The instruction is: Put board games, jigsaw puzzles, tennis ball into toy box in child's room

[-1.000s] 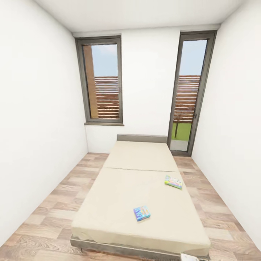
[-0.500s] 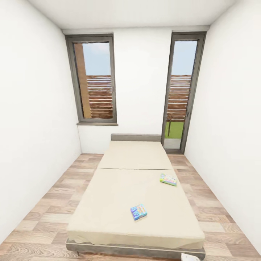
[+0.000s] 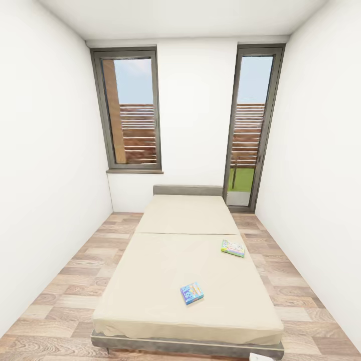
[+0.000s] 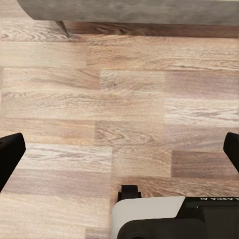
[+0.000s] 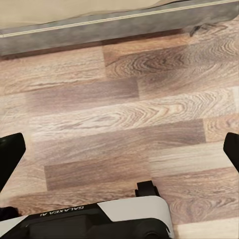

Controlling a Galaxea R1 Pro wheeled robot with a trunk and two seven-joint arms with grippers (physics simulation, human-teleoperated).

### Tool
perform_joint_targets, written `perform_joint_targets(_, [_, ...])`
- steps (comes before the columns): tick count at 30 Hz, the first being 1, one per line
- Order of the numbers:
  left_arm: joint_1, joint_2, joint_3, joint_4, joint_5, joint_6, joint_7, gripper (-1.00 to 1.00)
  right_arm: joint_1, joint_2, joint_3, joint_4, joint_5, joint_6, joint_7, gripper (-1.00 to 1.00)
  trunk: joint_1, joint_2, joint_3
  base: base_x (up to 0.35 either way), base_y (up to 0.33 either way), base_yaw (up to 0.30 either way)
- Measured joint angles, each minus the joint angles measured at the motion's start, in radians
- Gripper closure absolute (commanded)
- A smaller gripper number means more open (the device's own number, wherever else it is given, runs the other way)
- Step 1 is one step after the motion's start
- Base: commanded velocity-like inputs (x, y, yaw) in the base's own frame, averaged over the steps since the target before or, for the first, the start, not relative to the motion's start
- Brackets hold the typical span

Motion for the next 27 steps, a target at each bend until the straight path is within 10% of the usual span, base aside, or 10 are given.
perform_joint_targets(16, [-0.001,0.001,0.011,-0.024,0.005,0.01,-0.008,-1.0,0.0,-0.009,-0.003,0.0,-0.003,0.0,0.003,-1.0,0.0,0.0,0.0,0.0,-0.07,0.0])
perform_joint_targets(20, [-0.002,0.002,0.012,-0.133,0.007,0.124,-0.048,-1.0,0.0,-0.01,-0.003,0.0,-0.003,-0.001,0.003,-1.0,0.0,0.0,0.0,0.0,-0.019,0.0])
perform_joint_targets(27, [0.001,-0.003,0.011,-0.557,0.01,0.54,-0.284,-1.0,0.0,-0.01,-0.003,0.0,-0.002,-0.001,0.003,-1.0,0.0,0.0,0.0,0.0,-0.004,0.0])
